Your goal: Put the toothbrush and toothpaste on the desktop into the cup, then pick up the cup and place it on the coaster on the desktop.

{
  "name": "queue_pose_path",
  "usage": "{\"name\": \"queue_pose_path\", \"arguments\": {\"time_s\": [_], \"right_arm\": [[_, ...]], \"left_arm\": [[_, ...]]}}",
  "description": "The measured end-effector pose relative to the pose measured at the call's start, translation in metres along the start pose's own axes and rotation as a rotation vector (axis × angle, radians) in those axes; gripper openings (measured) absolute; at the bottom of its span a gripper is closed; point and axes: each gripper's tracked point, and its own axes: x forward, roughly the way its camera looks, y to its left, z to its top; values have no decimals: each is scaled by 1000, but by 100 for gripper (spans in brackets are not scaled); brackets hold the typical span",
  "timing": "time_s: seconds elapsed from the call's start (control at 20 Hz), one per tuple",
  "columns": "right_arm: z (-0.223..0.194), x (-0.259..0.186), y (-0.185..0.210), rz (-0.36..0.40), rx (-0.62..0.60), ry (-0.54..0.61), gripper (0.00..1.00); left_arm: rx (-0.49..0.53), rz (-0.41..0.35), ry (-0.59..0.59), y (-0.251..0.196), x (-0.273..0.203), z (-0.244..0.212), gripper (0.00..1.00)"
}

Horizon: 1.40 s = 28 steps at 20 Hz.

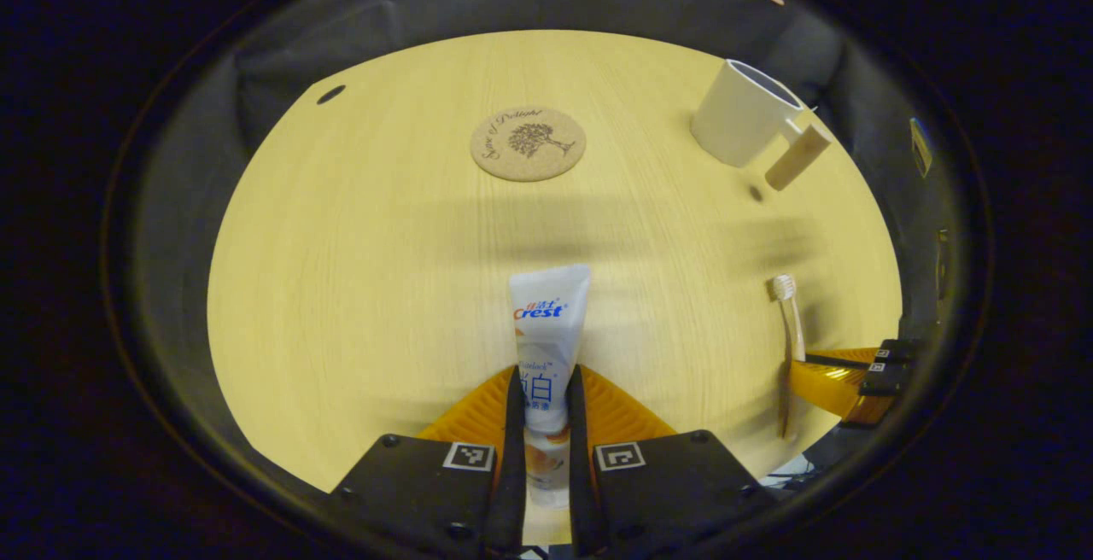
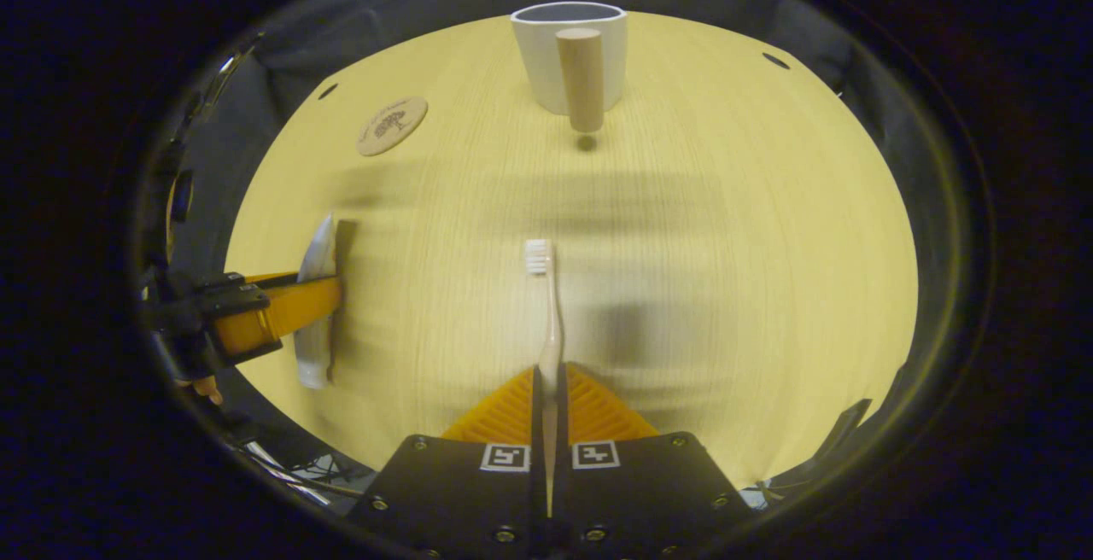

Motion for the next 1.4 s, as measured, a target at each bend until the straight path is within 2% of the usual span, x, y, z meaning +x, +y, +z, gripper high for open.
{"name": "queue_pose_path", "arguments": {"time_s": [0.15, 0.35, 0.55, 0.8, 0.9, 1.0, 1.4], "right_arm": [[10, -10, 3, 22, 4, -59, 4], [36, -32, 17, 94, -10, -202, 4], [63, -56, 23, 123, -37, -323, 4], [105, -87, 32, 173, -44, -484, 4], [125, -97, 32, 179, -38, -530, 7], [144, -111, 32, 192, -30, -583, 3], [237, -151, 21, 176, -74, -823, 3]], "left_arm": [[0, 8, -42, 2, -6, 7, 29], [8, 8, -143, 1, -26, 28, 29], [12, 5, -246, -4, -48, 50, 29], [-2, -34, -353, -16, -73, 83, 29], [-13, -56, -394, -24, -82, 102, 29], [-27, -86, -446, -33, -92, 124, 29], [-81, -146, -675, -55, -134, 212, 28]]}}
